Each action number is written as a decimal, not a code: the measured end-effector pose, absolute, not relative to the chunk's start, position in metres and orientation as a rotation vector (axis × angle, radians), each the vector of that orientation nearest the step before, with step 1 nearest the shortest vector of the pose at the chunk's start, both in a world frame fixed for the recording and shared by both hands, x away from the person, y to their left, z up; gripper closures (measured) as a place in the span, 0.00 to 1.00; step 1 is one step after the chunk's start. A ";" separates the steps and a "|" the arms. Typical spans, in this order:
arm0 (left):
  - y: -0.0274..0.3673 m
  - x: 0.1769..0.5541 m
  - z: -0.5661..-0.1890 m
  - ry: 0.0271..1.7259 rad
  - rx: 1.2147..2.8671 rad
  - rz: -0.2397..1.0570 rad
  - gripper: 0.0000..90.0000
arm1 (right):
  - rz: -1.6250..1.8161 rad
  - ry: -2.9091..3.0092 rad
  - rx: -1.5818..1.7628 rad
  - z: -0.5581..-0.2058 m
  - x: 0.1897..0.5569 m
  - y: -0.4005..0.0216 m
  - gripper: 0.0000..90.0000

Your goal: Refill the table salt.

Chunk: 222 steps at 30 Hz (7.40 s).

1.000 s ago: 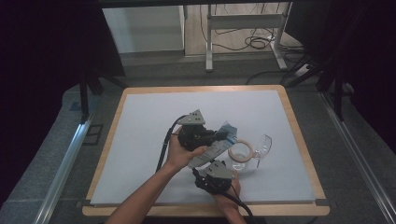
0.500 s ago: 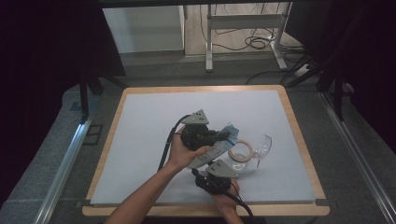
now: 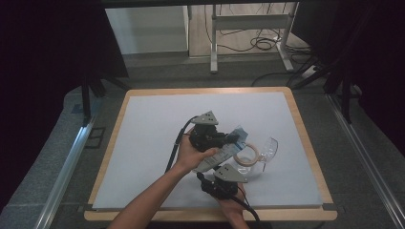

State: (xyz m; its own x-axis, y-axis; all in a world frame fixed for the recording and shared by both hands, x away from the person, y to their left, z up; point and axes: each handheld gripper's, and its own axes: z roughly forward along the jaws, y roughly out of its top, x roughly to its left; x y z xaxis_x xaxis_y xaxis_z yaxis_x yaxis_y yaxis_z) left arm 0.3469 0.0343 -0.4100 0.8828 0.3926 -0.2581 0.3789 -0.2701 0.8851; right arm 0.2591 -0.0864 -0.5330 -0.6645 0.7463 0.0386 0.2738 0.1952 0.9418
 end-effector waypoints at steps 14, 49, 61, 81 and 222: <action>0.028 0.353 -0.409 0.581 1.914 0.002 1.00 | 1.499 2.027 0.953 -0.532 0.258 -0.088 0.48; 0.013 0.363 -0.405 0.610 2.011 0.028 1.00 | 1.538 2.012 0.976 -0.531 0.257 -0.092 0.48; 0.004 0.364 -0.403 0.596 2.065 0.033 1.00 | 1.560 2.017 0.994 -0.532 0.259 -0.094 0.48; 0.002 0.368 -0.399 0.639 2.116 -0.044 1.00 | 1.526 2.010 0.998 -0.530 0.260 -0.087 0.48; -0.046 0.377 -0.380 0.600 2.426 0.064 1.00 | 1.564 1.851 1.011 -0.505 0.270 -0.072 0.49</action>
State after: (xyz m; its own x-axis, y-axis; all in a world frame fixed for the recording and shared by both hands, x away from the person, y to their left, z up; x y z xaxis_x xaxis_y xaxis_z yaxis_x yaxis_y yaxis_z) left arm 0.3766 -0.0457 -0.3799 0.8949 0.4351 -0.0990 0.4045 -0.6972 0.5918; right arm 0.2699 -0.0716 -0.5046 -0.5931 0.8010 0.0811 0.2137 0.0595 0.9751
